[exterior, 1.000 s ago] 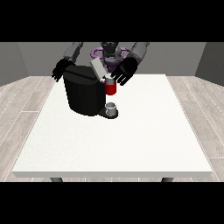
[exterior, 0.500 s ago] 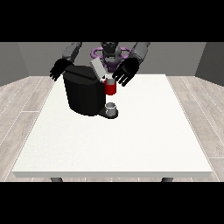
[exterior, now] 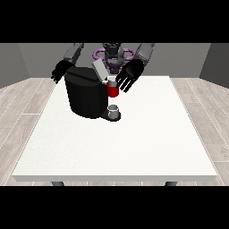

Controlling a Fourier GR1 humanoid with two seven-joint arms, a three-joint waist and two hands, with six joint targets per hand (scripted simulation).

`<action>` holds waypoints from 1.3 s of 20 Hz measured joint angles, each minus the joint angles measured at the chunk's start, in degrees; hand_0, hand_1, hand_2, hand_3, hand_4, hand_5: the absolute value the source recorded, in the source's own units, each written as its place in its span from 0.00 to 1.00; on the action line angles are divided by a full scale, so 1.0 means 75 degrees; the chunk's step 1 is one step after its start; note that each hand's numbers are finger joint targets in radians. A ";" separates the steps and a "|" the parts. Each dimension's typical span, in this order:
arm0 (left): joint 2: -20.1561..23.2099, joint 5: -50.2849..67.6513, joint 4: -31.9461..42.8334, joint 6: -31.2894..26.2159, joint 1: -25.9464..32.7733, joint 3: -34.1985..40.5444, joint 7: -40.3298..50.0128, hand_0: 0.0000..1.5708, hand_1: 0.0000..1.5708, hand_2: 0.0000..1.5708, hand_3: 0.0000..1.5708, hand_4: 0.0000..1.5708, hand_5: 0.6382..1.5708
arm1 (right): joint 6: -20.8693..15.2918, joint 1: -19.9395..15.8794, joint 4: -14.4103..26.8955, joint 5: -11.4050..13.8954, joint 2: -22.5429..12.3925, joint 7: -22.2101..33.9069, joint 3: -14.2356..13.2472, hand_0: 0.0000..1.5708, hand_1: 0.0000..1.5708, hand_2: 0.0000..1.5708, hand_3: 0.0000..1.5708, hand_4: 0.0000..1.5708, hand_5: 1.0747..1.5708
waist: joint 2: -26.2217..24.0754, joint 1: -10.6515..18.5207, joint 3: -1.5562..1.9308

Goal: Insert the coffee pod into the coffee machine and close the lid

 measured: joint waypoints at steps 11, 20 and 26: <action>-0.0229 -0.0293 -0.0140 -0.0228 0.0006 -0.0234 0.0204 0.00 0.00 0.00 0.00 0.00 1.00 | -0.0065 -0.0075 0.0540 -0.0107 -0.0067 -0.0136 -0.0302 0.00 0.00 0.00 0.00 0.25 1.00 | -0.0244 0.0279 -0.0013; -0.0470 -0.0224 -0.0259 -0.0285 0.0479 -0.0136 0.0245 0.00 0.00 0.00 0.00 0.00 1.00 | -0.0013 0.0432 0.0691 -0.0121 -0.0006 -0.0264 -0.0266 0.00 0.00 0.00 0.00 0.27 1.00 | -0.0885 0.0513 -0.0019; -0.1190 0.0751 -0.0414 -0.0203 0.1084 0.0618 0.0242 0.00 0.00 0.00 0.00 0.16 1.00 | -0.0067 0.0818 0.0895 -0.0257 -0.0050 -0.0332 -0.0517 0.00 0.00 0.00 0.00 0.27 1.00 | -0.1597 0.1058 -0.0023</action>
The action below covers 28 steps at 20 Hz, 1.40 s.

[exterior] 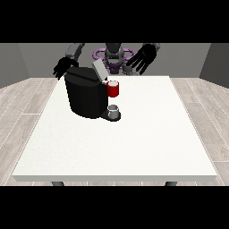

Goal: Insert the coffee pod into the coffee machine and close the lid

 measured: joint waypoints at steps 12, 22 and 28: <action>-0.1327 0.2042 -0.0211 -0.0279 0.2284 0.1310 -0.0504 0.00 0.00 0.00 0.00 0.14 1.00 | 0.0452 0.1183 -0.0305 -0.0083 -0.0480 0.0200 -0.0092 0.00 0.00 0.00 0.00 0.22 1.00 | -0.2022 0.0969 -0.0002; -0.1822 0.2867 -0.0690 -0.0511 0.3482 0.1548 -0.0662 0.00 0.00 0.00 0.00 0.09 1.00 | 0.1110 0.0466 -0.1228 -0.0235 -0.0935 0.0877 0.0155 0.00 0.00 0.00 0.00 0.00 1.00 | -0.2317 0.1498 -0.0001; -0.1992 0.3281 -0.1293 -0.0797 0.4054 0.1445 -0.0515 0.00 0.00 0.00 0.00 0.06 1.00 | 0.1370 0.0130 -0.1429 -0.0156 -0.0978 0.1132 0.0429 0.00 0.00 0.00 0.00 0.09 1.00 | -0.2249 0.1832 0.0001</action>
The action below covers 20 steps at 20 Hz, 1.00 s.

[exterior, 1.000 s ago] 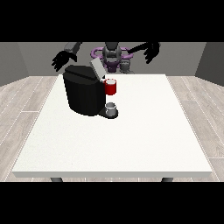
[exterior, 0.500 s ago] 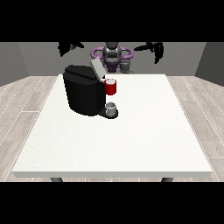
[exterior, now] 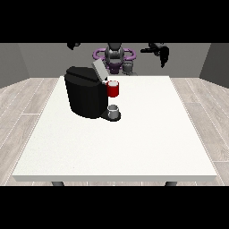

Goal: Insert the coffee pod into the coffee machine and close the lid

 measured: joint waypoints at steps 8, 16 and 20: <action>-0.0276 0.0517 -0.1285 0.0056 0.0651 -0.0501 0.0421 0.00 0.00 0.00 0.00 0.00 1.00 | 0.0118 -0.0549 0.0192 0.0392 0.0052 -0.0085 0.0267 0.00 0.00 0.00 0.00 0.00 1.00 | 0.0434 0.0270 0.0000; -0.0345 0.1052 -0.2622 0.0317 0.1245 -0.1009 0.0986 0.00 0.00 0.00 0.00 0.00 1.00 | 0.0357 -0.1276 0.0925 0.0117 0.0035 0.0006 -0.0106 0.00 0.00 0.00 0.00 0.00 1.00 | 0.0944 0.0443 0.0002; -0.0186 0.1141 -0.3021 0.0350 0.1327 -0.1064 0.1007 0.00 0.00 0.00 0.00 0.00 1.00 | 0.0338 -0.1638 0.1321 0.0145 0.0107 -0.0194 -0.0180 0.00 0.00 0.00 0.00 0.00 1.00 | 0.1403 0.0397 0.0002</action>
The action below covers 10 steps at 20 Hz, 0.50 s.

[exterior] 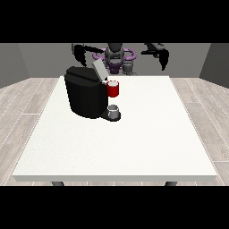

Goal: Insert the coffee pod into the coffee machine and close the lid

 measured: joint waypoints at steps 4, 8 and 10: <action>0.0099 0.0156 -0.0418 0.0030 0.0222 -0.0074 0.0096 0.00 0.00 0.00 0.00 0.00 1.00 | 0.0144 -0.0377 0.0395 -0.0004 -0.0043 -0.0119 -0.0071 0.00 0.00 0.00 0.00 0.00 1.00 | 0.0236 -0.0071 0.0002; 0.0203 0.0256 -0.0781 0.0067 0.0419 -0.0149 0.0122 0.00 0.00 0.00 0.00 0.00 1.00 | 0.0132 -0.0699 0.0829 0.0143 -0.0042 -0.0251 -0.0076 0.00 0.00 0.00 0.00 0.00 1.00 | 0.0408 -0.0092 0.0001; 0.0254 0.0339 -0.0942 0.0111 0.0487 -0.0146 0.0244 0.00 0.00 0.00 0.00 0.00 1.00 | 0.0068 -0.0847 0.0977 0.0252 -0.0006 -0.0247 -0.0038 0.00 0.00 0.00 0.00 0.00 1.00 | 0.0412 -0.0093 0.0001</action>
